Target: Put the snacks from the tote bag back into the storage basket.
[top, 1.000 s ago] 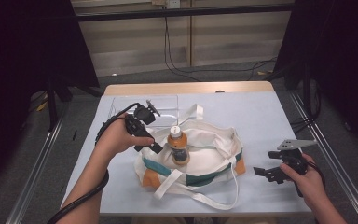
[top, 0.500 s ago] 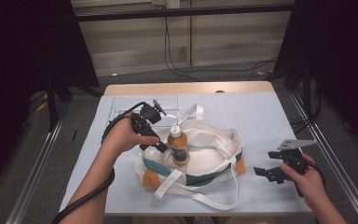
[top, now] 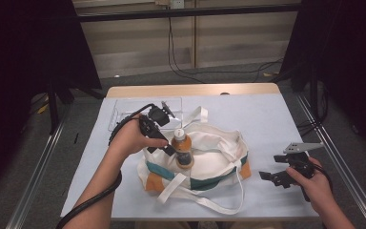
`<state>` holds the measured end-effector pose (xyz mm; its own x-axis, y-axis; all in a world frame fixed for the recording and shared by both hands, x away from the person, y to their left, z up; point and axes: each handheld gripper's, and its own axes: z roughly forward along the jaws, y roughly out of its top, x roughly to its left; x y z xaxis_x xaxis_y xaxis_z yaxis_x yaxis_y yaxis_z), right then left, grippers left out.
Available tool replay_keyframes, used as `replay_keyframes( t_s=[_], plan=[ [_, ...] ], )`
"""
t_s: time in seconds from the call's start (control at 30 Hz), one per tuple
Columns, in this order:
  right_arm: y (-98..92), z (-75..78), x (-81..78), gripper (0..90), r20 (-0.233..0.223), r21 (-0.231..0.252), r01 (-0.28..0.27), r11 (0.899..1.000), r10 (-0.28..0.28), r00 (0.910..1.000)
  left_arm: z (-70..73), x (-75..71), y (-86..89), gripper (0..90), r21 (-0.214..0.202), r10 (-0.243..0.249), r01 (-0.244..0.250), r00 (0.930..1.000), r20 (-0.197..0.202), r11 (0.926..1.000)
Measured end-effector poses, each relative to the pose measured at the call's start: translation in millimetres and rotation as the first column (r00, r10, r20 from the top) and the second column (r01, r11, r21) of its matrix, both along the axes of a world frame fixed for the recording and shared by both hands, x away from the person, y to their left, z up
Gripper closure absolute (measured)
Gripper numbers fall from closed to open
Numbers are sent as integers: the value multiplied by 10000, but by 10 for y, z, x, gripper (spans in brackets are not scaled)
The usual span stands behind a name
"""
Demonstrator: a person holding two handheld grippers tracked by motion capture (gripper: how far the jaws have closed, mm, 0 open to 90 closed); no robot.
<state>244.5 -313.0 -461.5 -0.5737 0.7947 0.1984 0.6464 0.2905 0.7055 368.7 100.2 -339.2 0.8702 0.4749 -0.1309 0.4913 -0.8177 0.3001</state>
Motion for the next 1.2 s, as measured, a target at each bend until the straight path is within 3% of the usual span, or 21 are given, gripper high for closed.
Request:
replay_keyframes(
  t_s=[0.33, 0.4, 0.5, 0.83, 1.03, 1.2],
  plan=[
    [-5, 8, -3, 41, -16, 19, 23, 10000, -23, 10000, -20, 12, -66, 50, -40, -255, 255, 9996, -102, 9997],
    [-6, 9, -3, 41, 3, 6, 18, 10000, -18, 10000, -26, -1, -81, 45, -136, -75, 73, 9999, -145, 9999],
    [-1, 5, -1, 42, 43, 4, 7, 10000, -7, 10000, -36, 14, -100, 39, -78, -302, 301, 9994, -143, 9995],
    [1, 3, -1, 42, 16, -1, 13, 10000, -13, 10000, -83, 26, -164, 28, -265, -103, 99, 9998, -159, 9996],
    [3, 2, -1, 42, 35, -8, -30, 10000, 30, 10000, -96, 42, -197, 71, -176, -374, 372, 9992, -107, 9992],
    [7, 1, -4, 42, -57, -10, -18, 10000, 18, 10000, -115, 37, -236, 119, -296, -246, 246, 9997, 14, 9993]
  ],
)
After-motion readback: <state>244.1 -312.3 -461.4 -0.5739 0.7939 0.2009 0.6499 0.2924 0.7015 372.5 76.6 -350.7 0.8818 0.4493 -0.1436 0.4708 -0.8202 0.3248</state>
